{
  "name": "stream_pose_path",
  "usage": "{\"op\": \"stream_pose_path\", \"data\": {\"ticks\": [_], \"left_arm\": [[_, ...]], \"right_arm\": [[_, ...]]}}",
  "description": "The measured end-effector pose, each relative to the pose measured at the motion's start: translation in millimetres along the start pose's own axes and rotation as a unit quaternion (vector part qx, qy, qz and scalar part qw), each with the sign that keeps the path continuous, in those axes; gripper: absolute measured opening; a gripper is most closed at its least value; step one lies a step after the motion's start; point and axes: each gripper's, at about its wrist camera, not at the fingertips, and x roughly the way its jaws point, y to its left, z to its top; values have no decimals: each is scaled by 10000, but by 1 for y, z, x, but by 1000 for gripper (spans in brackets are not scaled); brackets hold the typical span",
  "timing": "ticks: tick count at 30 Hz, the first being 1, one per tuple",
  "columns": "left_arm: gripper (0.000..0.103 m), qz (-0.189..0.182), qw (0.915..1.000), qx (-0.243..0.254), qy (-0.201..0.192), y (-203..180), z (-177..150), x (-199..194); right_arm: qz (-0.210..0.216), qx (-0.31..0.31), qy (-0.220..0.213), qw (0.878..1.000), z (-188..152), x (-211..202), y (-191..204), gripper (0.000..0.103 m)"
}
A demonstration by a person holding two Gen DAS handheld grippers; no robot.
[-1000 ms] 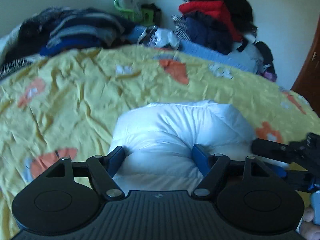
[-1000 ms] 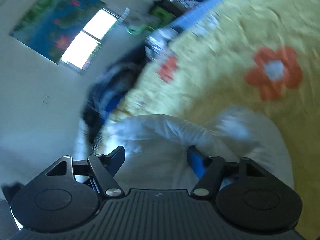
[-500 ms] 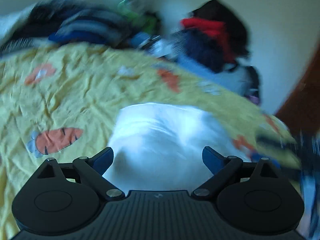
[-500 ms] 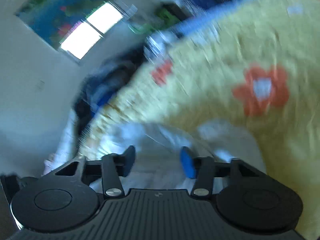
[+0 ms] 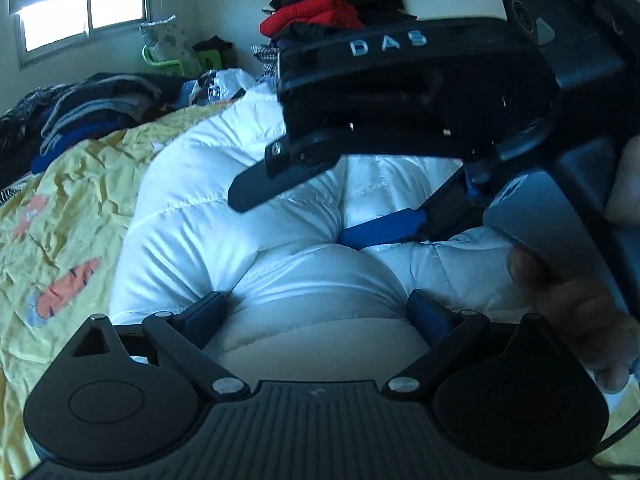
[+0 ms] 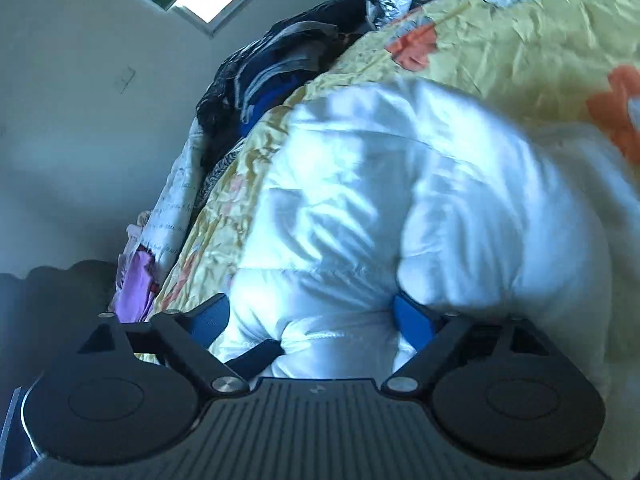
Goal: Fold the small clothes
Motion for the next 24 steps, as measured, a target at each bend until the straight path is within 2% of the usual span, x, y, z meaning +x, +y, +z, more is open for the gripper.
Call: {"op": "stream_pose_path", "data": {"ticks": [4, 6, 8, 10, 12, 14, 16, 17, 18, 19, 20, 21, 22, 23, 24], "left_arm": [[99, 44, 9999, 103, -63, -3, -1, -11], [99, -24, 9998, -102, -162, 4, -3, -32], [100, -178, 9982, -367, -433, 19, -9, -62], [100, -151, 9956, -531, -757, 40, -21, -98], [100, 172, 9925, -632, -1029, 68, -38, -130], [100, 752, 9887, -744, -1067, 102, -53, -155], [100, 1409, 9822, -826, -929, 149, -67, -175], [100, 1777, 9772, -839, -808, 174, -72, -183], [100, 2239, 9686, -861, -655, 202, -74, -191], [100, 2719, 9570, -871, -525, 232, -74, -200], [100, 3170, 9433, -875, -455, 258, -70, -210], [100, 3725, 9231, -842, -453, 282, -65, -222], [100, 4253, 9003, -738, -554, 301, -59, -236], [100, 4657, 8799, -628, -709, 315, -53, -249], [100, 5001, 8598, -522, -893, 323, -47, -262]], "right_arm": [[-125, 232, 21, 9997, 3, 0, -2, 81], [-223, 305, -133, 9992, -2, -14, 4, 79], [-161, 188, -574, 9980, -17, -48, 12, 81], [-174, -109, -1145, 9932, -36, -96, 16, 83], [-482, -452, -1698, 9833, -58, -144, 14, 91], [-1111, -801, -2206, 9657, -87, -199, 9, 96], [-1910, -934, -2523, 9440, -114, -253, -4, 96], [-2299, -910, -2578, 9340, -125, -280, -12, 96], [-2701, -832, -2584, 9238, -134, -307, -23, 96], [-3160, -703, -2578, 9104, -142, -337, -33, 95], [-3726, -564, -2577, 8897, -148, -370, -42, 95], [-4279, -520, -2558, 8653, -152, -397, -47, 95], [-4968, -590, -2515, 8285, -154, -427, -48, 95], [-5653, -752, -2471, 7834, -156, -452, -46, 95], [-6418, -1047, -2352, 7224, -158, -471, -42, 96]]}}
